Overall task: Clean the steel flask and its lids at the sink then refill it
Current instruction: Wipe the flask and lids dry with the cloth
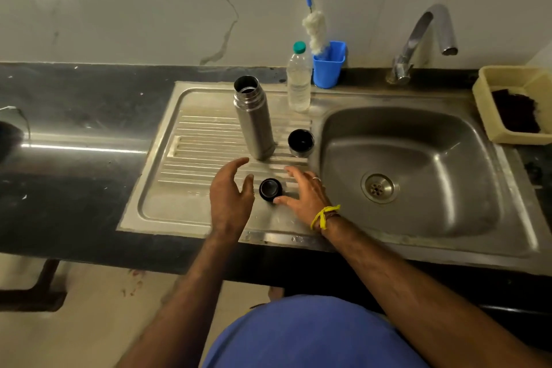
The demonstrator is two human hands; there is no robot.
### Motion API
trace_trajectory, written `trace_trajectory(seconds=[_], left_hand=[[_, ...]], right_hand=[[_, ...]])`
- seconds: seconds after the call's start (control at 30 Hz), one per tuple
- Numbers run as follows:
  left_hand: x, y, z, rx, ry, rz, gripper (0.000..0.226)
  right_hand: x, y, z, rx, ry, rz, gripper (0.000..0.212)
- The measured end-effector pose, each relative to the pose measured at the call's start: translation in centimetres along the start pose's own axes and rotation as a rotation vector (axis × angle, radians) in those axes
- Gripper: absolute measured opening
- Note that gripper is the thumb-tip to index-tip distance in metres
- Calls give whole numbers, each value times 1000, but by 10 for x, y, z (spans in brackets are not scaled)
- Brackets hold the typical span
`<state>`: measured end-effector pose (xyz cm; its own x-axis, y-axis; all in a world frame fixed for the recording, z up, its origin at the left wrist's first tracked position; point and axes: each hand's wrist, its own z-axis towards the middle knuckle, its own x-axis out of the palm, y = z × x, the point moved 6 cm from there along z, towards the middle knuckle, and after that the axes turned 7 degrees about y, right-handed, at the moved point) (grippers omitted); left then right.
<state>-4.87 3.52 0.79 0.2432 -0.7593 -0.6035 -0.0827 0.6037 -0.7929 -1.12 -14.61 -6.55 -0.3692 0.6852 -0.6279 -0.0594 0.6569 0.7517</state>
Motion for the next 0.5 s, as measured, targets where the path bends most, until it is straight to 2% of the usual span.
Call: trace_trajectory(seconds=[0.23, 0.37, 0.5], left_hand=[[50, -44, 11, 179, 95, -44, 28], [103, -71, 15, 242, 278, 0, 28], [149, -105, 21, 316, 445, 68, 36]], right_hand=[[-75, -70, -45, 178, -387, 209, 50], [-129, -113, -83, 328, -627, 297, 37], [-174, -139, -111, 382, -775, 340, 34]])
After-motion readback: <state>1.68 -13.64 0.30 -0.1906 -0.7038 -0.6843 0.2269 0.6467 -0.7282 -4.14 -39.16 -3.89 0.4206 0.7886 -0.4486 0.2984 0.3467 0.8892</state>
